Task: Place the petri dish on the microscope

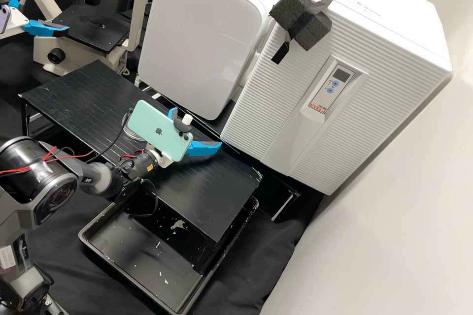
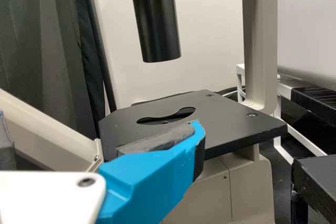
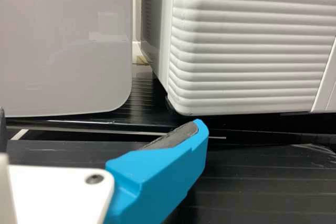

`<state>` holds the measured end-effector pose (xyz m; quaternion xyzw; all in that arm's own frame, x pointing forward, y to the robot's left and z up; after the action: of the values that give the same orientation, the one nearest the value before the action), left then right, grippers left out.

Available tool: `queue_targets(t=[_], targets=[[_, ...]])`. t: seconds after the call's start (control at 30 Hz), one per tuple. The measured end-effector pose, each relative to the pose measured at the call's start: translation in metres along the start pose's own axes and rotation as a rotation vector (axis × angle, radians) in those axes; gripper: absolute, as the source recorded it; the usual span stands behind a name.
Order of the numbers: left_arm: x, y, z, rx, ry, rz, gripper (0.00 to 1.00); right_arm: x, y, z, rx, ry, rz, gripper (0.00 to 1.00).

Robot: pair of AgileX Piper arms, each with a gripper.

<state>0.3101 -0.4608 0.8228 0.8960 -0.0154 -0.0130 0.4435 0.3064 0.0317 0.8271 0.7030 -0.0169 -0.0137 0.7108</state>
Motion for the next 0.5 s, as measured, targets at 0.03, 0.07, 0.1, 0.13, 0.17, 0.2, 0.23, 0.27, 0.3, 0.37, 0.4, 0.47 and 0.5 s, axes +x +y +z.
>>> queue_targets(t=[0.03, 0.07, 0.1, 0.13, 0.17, 0.2, 0.23, 0.27, 0.3, 0.37, 0.4, 0.47, 0.5], targets=[[0.0, 0.0, 0.0, 0.0, 0.0, 0.0, 1.0, 0.0, 0.0, 0.0, 0.0, 0.0, 0.0, 1.0], [0.0, 0.0, 0.0, 0.0, 0.0, 0.0, 1.0, 0.0, 0.0, 0.0, 0.0, 0.0, 0.0, 1.0], [0.0, 0.0, 0.0, 0.0, 0.0, 0.0, 1.0, 0.0, 0.0, 0.0, 0.0, 0.0, 0.0, 1.0], [0.0, 0.0, 0.0, 0.0, 0.0, 0.0, 1.0, 0.0, 0.0, 0.0, 0.0, 0.0, 0.0, 1.0], [0.0, 0.0, 0.0, 0.0, 0.0, 0.0, 1.0, 0.0, 0.0, 0.0, 0.0, 0.0, 0.0, 1.0], [0.0, 0.0, 0.0, 0.0, 0.0, 0.0, 1.0, 0.0, 0.0, 0.0, 0.0, 0.0, 0.0, 1.0], [0.0, 0.0, 0.0, 0.0, 0.0, 0.0, 1.0, 0.0, 0.0, 0.0, 0.0, 0.0, 0.0, 1.0], [0.0, 0.0, 0.0, 0.0, 0.0, 0.0, 1.0, 0.0, 0.0, 0.0, 0.0, 0.0, 0.0, 1.0], [0.0, 0.0, 0.0001, 0.001, -0.002, 0.0, 1.0, 0.0, 0.0, 0.0, 0.0, 0.0, 0.0, 1.0], [0.0, -0.0001, 0.0009, 0.003, -0.01, -0.002, 1.0, 0.0, 0.0, 0.0, 0.0, 0.0, 0.0, 1.0], [0.0, -0.0003, 0.0017, 0.003, -0.015, -0.002, 1.0, 0.0, 0.0, 0.0, 0.0, 0.0, 0.0, 1.0], [-0.0007, 0.0015, 0.005, -0.002, -0.038, 0.001, 1.0, 0.0, 0.0, 0.0, 0.0, 0.0, 0.0, 1.0], [-0.0012, 0.0025, 0.0081, -0.004, -0.054, 0.003, 1.0, 0.0, 0.0, 0.0, 0.0, 0.0, 0.0, 1.0]])
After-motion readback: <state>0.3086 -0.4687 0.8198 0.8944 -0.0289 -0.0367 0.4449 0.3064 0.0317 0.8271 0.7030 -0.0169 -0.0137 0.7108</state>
